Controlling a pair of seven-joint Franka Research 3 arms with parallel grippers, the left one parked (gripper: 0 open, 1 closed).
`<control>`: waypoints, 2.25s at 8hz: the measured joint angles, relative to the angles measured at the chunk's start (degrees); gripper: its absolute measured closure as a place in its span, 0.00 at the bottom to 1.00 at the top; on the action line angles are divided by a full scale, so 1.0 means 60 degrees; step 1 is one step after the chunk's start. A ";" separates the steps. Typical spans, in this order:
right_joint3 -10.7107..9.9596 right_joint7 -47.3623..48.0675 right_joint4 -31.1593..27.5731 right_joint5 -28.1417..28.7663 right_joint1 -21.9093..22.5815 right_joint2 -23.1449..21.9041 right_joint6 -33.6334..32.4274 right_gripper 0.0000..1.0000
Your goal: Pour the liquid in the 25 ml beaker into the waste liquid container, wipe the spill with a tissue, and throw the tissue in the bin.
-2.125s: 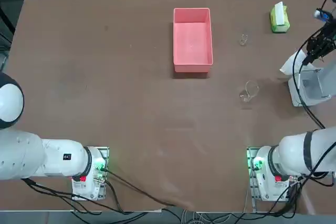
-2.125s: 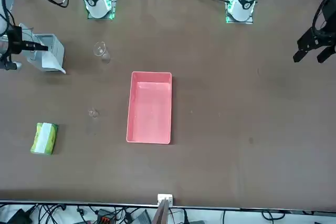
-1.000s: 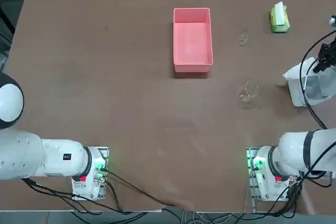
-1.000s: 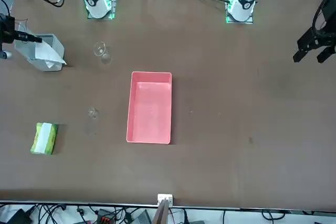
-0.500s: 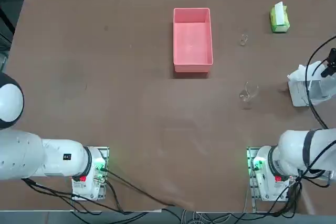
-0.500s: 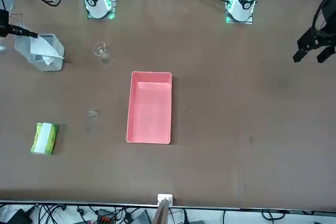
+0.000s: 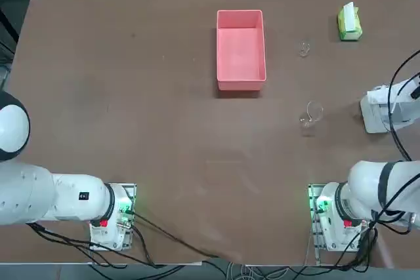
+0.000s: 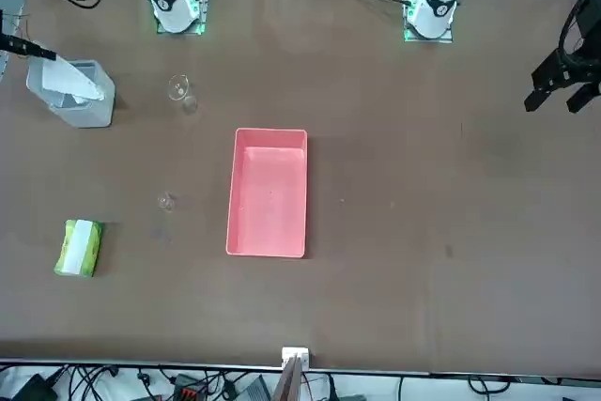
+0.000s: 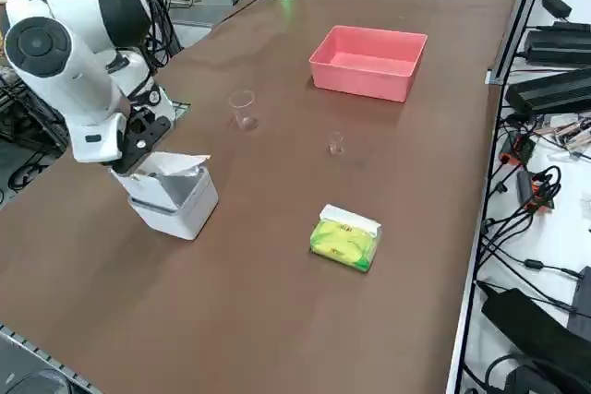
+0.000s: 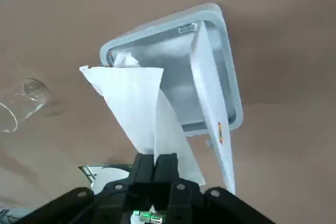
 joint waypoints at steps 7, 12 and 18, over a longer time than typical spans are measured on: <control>0.0009 -0.0207 0.0520 -0.0066 -0.0138 0.0000 -0.0378 0.98; 0.0010 -0.0314 0.0565 -0.0186 -0.0215 0.0012 -0.0398 0.98; 0.0038 -0.0340 0.0590 -0.0190 -0.0213 0.0139 -0.0389 0.57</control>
